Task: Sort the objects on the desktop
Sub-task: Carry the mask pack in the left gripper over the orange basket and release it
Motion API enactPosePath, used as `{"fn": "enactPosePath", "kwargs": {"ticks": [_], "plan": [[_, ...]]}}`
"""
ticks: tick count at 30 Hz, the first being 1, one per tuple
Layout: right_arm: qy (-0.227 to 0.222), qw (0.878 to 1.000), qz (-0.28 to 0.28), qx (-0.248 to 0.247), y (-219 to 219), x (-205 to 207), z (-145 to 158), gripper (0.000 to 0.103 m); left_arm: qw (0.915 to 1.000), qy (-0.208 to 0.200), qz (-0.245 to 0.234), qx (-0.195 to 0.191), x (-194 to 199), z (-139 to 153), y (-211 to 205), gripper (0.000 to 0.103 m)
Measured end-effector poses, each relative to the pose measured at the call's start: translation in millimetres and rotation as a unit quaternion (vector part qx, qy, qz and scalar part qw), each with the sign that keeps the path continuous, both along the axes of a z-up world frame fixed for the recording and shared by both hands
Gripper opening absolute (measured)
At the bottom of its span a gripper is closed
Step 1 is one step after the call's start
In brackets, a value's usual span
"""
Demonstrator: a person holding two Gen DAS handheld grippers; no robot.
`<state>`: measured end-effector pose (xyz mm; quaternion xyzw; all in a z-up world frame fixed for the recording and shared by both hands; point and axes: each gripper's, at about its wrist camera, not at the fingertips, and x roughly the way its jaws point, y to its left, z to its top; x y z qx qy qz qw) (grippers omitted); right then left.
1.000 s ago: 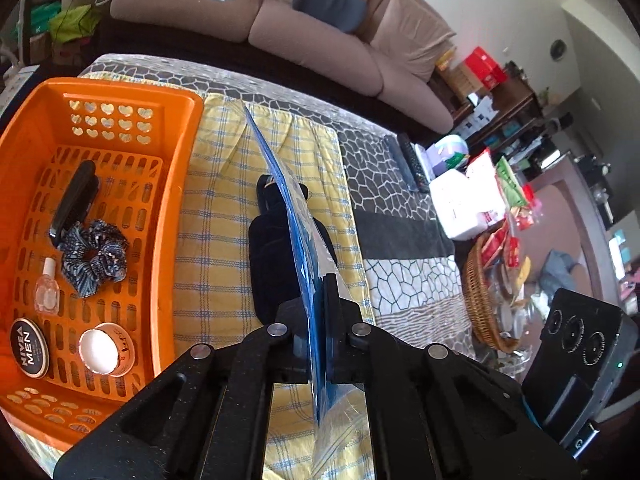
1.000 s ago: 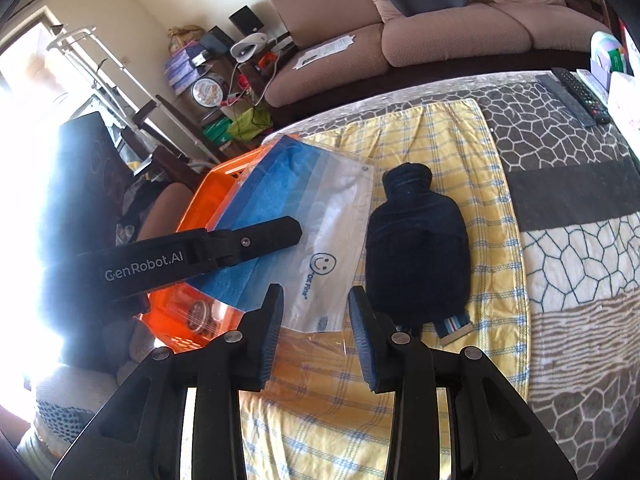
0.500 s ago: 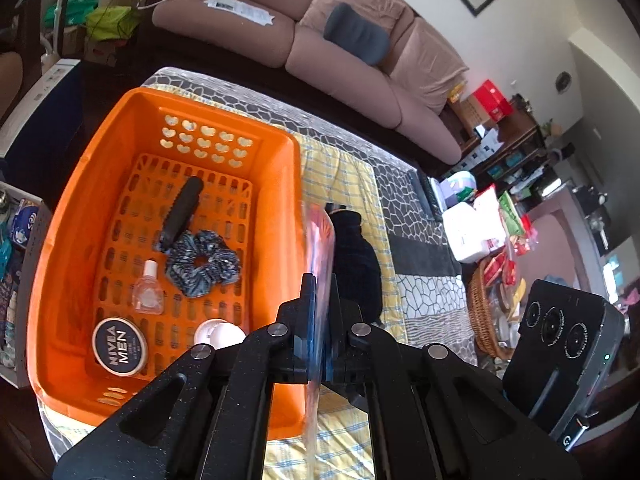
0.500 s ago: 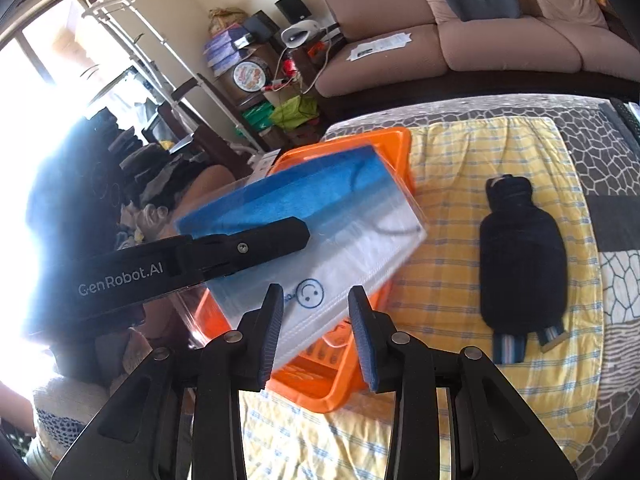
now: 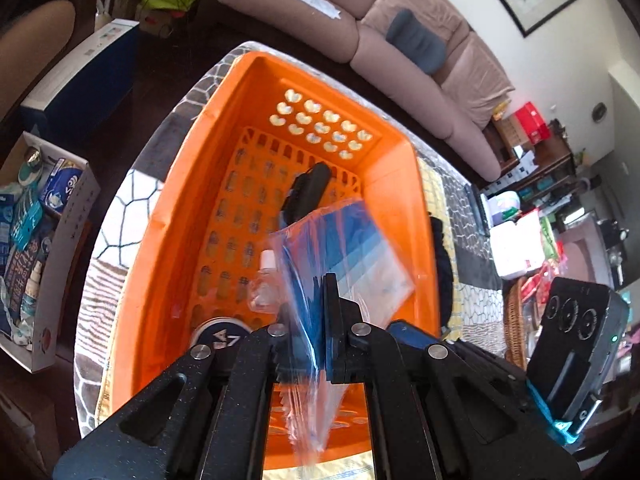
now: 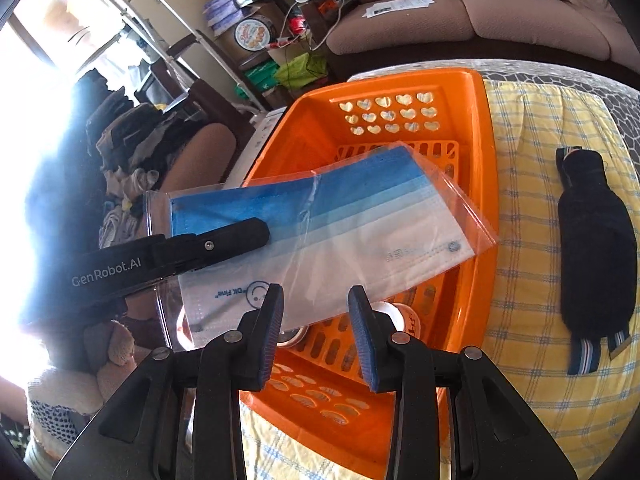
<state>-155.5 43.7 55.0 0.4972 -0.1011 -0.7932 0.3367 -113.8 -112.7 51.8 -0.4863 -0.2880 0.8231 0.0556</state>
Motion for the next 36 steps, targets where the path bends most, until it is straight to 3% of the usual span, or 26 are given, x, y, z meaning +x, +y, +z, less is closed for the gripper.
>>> {"fn": "enactPosePath", "kwargs": {"ticks": [10, 11, 14, 19, 21, 24, 30, 36], "plan": [[-0.007, 1.000, -0.002, 0.019, -10.7, 0.2, -13.8, 0.036, 0.9985, -0.010, 0.004, -0.054, 7.9, -12.4, -10.1, 0.007], [-0.008, 1.000, -0.003, 0.019, -9.9, 0.4, -14.5, 0.036, 0.9984, -0.011, 0.006, -0.055, 8.5, -12.4, -10.5, 0.012], [-0.007, 1.000, -0.005, 0.020, -6.8, 1.6, -12.9, 0.036, 0.9987, -0.008, 0.013, -0.049, 11.8, -10.0, -13.3, 0.048], [0.000, 1.000, -0.014, 0.017, 2.0, 3.8, -5.5, 0.036, 0.9985, 0.005, 0.024, -0.048, 17.5, 1.0, -18.8, 0.063], [0.003, 1.000, -0.017, 0.017, 4.7, 4.0, -1.8, 0.036, 0.9985, 0.012, 0.029, -0.044, 20.0, 6.8, -21.6, 0.078], [0.008, 1.000, -0.021, 0.014, 9.4, 5.9, 3.8, 0.036, 0.9983, 0.017, 0.031, -0.047, 22.3, 14.1, -23.1, 0.089], [0.014, 1.000, -0.026, 0.008, 14.7, 12.9, 11.6, 0.039, 0.9949, 0.019, 0.022, -0.097, 27.5, 26.7, -13.6, 0.093], [0.018, 0.999, -0.031, 0.005, 24.9, 21.8, 19.3, 0.042, 0.9954, 0.030, 0.057, -0.070, 38.4, 38.3, -34.1, 0.093]]}}
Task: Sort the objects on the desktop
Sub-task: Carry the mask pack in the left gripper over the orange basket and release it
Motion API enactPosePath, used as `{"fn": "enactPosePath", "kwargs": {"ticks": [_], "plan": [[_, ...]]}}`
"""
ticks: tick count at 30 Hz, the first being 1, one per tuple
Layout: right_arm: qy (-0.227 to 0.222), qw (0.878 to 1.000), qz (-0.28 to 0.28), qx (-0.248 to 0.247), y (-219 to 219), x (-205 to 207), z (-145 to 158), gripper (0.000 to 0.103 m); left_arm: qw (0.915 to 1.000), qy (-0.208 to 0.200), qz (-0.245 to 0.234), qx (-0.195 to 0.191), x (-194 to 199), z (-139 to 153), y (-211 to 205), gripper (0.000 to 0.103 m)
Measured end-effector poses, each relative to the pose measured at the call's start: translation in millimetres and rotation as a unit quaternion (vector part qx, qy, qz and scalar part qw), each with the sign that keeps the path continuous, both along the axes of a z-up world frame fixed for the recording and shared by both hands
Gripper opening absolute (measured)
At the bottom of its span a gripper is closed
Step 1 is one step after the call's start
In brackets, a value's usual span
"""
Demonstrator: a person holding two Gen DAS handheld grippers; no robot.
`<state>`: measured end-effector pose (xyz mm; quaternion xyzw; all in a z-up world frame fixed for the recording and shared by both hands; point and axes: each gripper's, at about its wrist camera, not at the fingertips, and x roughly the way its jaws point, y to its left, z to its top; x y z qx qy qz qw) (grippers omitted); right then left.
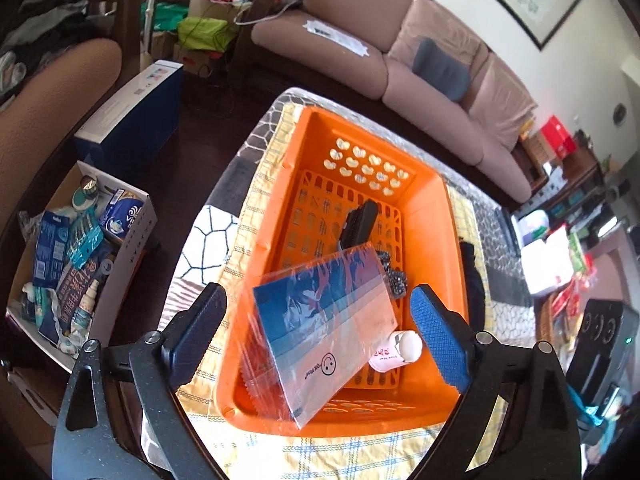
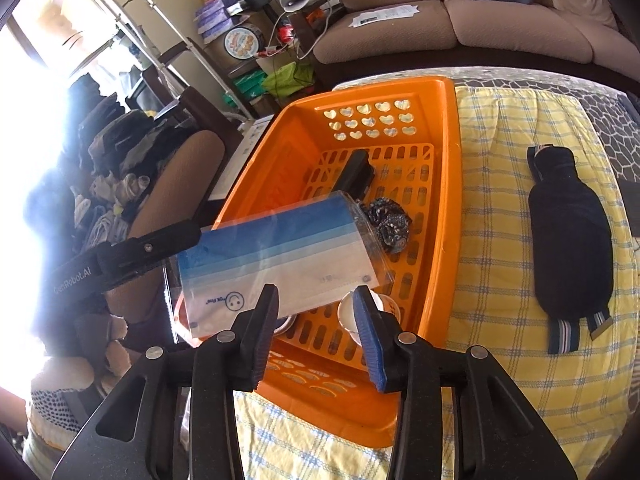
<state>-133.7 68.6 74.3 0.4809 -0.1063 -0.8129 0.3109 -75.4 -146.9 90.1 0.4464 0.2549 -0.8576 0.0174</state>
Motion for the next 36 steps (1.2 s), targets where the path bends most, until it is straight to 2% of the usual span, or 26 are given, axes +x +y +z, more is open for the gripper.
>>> {"fn": "enactPosePath", "kwargs": {"ticks": [4, 7, 9, 13, 15, 20, 25, 36], "plan": [[0.005, 1.000, -0.004, -0.002, 9.4, 5.9, 4.6, 0.043, 1.0000, -0.001, -0.006, 0.006, 6.9, 2.6, -8.7, 0.091], [0.005, 1.000, -0.007, -0.003, 13.7, 9.2, 5.2, 0.043, 0.9994, -0.019, -0.026, -0.009, 8.7, -0.3, -1.5, 0.076], [0.003, 1.000, -0.008, -0.005, 16.0, 10.6, 4.2, 0.043, 0.9987, -0.031, -0.038, -0.015, 10.6, -3.8, 4.9, 0.059], [0.002, 1.000, -0.005, -0.005, 19.6, 14.1, 2.4, 0.043, 0.9969, -0.045, -0.060, -0.026, 13.5, -6.4, 17.8, 0.052], [0.002, 1.000, -0.004, -0.003, 20.5, 15.6, 2.0, 0.043, 0.9954, -0.055, -0.069, -0.038, 14.0, -8.9, 25.0, 0.042], [0.001, 1.000, -0.005, -0.006, 24.3, 19.4, -0.1, 0.043, 0.9934, -0.062, -0.064, -0.072, 19.4, -11.3, 27.7, 0.042], [0.008, 1.000, -0.002, 0.011, 27.2, 22.5, -2.3, 0.043, 0.9910, -0.076, -0.071, -0.084, 24.2, -11.1, 22.6, 0.042], [0.001, 1.000, -0.012, 0.006, 41.9, 25.6, -12.3, 0.045, 0.9907, -0.099, -0.075, -0.054, 11.8, -40.0, 35.3, 0.042]]}}
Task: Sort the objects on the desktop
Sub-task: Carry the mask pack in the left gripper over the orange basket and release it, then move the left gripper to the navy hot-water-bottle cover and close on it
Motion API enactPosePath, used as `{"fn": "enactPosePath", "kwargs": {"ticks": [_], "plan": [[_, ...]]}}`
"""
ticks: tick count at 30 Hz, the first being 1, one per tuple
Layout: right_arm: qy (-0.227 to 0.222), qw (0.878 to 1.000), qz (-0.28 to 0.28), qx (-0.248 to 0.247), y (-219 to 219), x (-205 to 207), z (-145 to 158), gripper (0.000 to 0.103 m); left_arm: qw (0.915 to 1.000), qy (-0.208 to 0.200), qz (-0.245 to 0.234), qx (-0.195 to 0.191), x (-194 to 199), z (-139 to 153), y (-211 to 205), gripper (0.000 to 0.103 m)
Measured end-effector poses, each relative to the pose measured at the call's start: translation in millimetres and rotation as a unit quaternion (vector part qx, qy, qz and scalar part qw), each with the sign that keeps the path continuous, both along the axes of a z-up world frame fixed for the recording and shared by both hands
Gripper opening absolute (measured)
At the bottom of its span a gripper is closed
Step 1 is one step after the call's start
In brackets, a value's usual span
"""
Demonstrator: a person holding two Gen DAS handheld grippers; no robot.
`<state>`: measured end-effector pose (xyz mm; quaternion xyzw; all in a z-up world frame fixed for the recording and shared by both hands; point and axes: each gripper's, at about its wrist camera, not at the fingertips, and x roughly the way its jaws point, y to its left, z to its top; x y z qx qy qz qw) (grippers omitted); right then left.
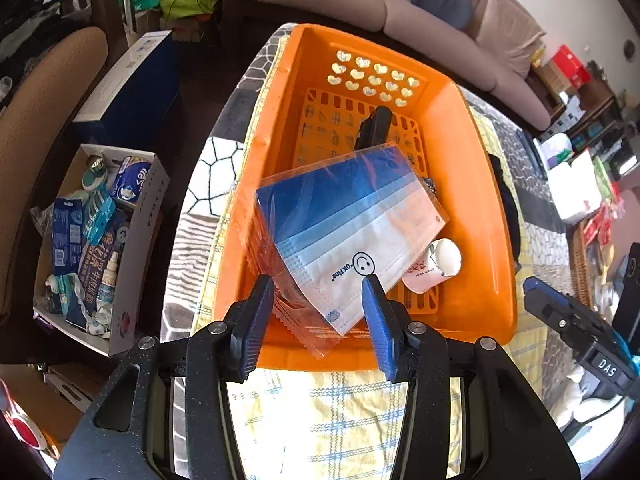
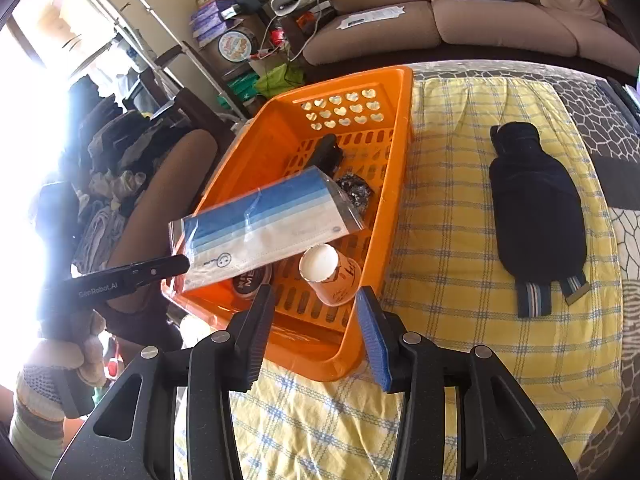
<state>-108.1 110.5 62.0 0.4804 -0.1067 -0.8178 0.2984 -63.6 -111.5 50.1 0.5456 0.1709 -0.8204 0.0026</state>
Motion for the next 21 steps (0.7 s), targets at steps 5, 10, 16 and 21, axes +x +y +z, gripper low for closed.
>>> {"fn": "enactPosePath", "kwargs": {"ticks": [5, 10, 16, 21], "plan": [[0.011, 1.000, -0.008, 0.013, 11.0, 0.9, 2.2, 0.045, 0.9999, -0.002, -0.002, 0.013, -10.6, -11.5, 14.7, 0.042], [0.017, 0.999, -0.020, 0.024, 23.5, 0.0, 1.4, 0.051, 0.9998, 0.018, -0.010, -0.002, -11.2, -3.7, 33.8, 0.050], [0.027, 0.998, -0.035, 0.041, 37.3, -1.4, -1.4, 0.071, 0.9979, 0.058, -0.026, -0.017, -7.9, 22.5, 57.8, 0.089], [0.037, 0.997, -0.047, 0.042, 48.5, -1.4, -0.9, 0.085, 0.9962, 0.076, -0.042, 0.000, -12.2, 40.8, 78.3, 0.103]]}}
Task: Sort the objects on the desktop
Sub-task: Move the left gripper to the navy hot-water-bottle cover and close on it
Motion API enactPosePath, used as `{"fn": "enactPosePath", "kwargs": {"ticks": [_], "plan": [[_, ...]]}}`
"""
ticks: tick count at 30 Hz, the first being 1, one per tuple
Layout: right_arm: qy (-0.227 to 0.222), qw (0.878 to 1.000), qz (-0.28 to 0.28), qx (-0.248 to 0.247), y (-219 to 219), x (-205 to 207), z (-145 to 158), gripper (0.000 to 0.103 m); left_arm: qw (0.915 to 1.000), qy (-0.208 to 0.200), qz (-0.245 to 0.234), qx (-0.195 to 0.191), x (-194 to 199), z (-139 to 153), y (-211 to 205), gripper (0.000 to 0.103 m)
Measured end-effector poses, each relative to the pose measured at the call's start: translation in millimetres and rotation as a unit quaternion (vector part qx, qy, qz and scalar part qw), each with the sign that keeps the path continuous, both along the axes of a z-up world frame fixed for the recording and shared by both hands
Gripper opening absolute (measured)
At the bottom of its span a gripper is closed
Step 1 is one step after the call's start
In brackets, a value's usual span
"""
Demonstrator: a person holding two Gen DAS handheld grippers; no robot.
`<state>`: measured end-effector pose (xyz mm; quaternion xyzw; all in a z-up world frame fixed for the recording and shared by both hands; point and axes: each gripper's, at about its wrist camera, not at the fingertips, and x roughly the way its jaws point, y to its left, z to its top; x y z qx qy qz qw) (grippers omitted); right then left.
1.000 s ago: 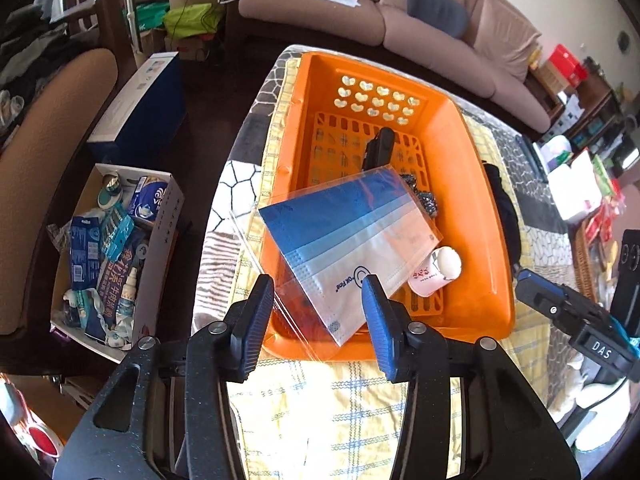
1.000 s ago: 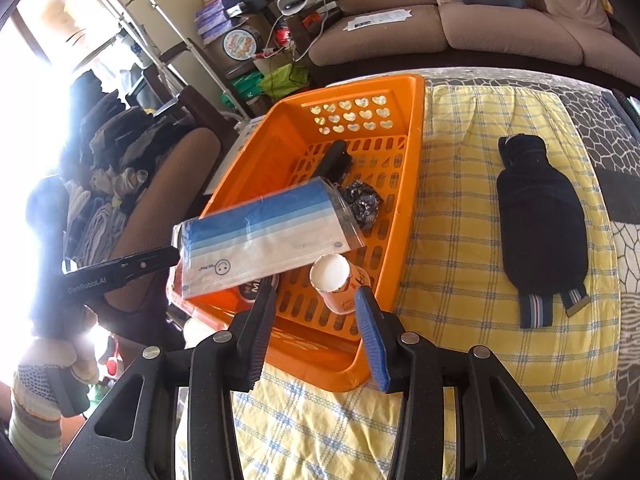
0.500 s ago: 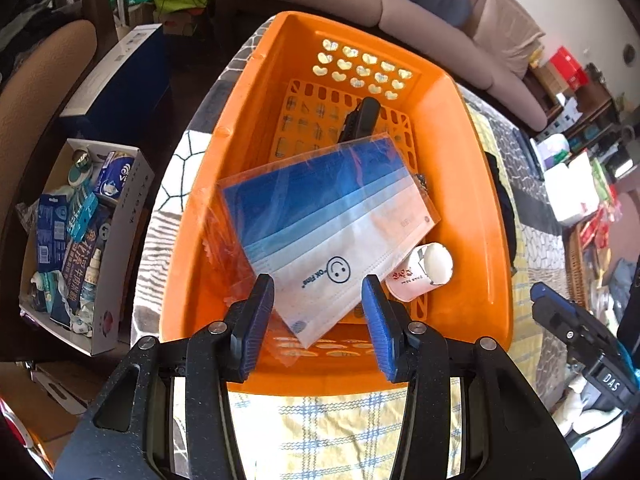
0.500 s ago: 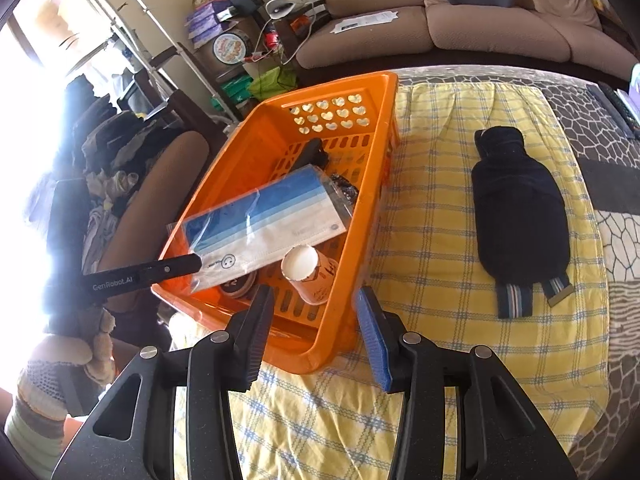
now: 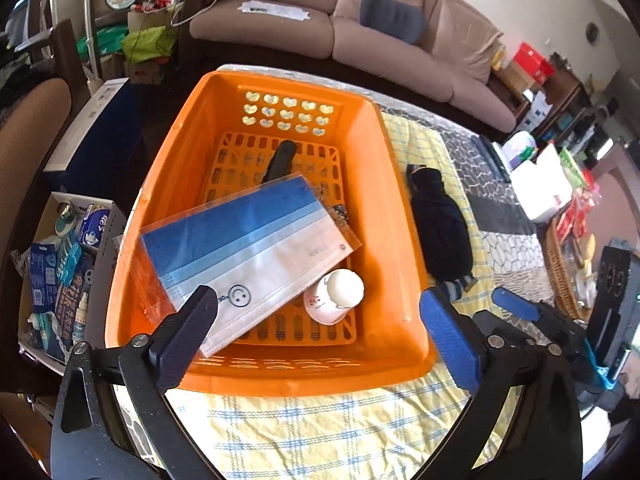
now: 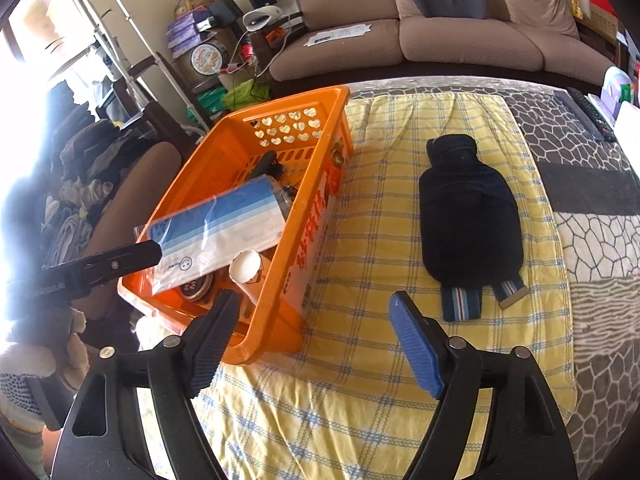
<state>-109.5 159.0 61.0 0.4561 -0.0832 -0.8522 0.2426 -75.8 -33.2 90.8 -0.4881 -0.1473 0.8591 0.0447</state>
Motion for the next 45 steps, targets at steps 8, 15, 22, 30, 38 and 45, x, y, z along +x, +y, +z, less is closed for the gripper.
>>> {"fn": "enactPosePath", "kwargs": {"ticks": [8, 15, 22, 30, 38, 45], "plan": [[0.000, 1.000, -0.010, -0.010, 25.7, -3.2, -2.4, 0.102, 0.9991, -0.005, -0.040, 0.016, -16.7, 9.1, 53.8, 0.103], [0.001, 1.000, -0.023, 0.002, 63.6, -14.3, -11.8, 0.102, 0.9979, -0.009, -0.064, 0.008, -40.8, 8.5, 104.8, 0.103], [-0.012, 0.999, -0.042, 0.003, 101.8, -30.0, -32.4, 0.102, 0.9958, -0.017, -0.089, 0.016, -74.0, -1.1, 158.1, 0.103], [-0.036, 0.997, -0.057, 0.024, 129.5, -54.6, -56.5, 0.073, 0.9947, -0.033, -0.097, 0.010, -106.3, -37.1, 199.9, 0.099], [-0.070, 0.994, -0.081, -0.034, 158.1, -81.0, -81.3, 0.051, 0.9950, -0.052, -0.083, 0.018, -125.3, -78.3, 208.3, 0.064], [-0.095, 0.986, -0.099, -0.099, 169.8, -103.6, -93.6, 0.049, 0.9949, -0.084, -0.040, 0.039, -141.2, -113.3, 196.6, 0.073]]}}
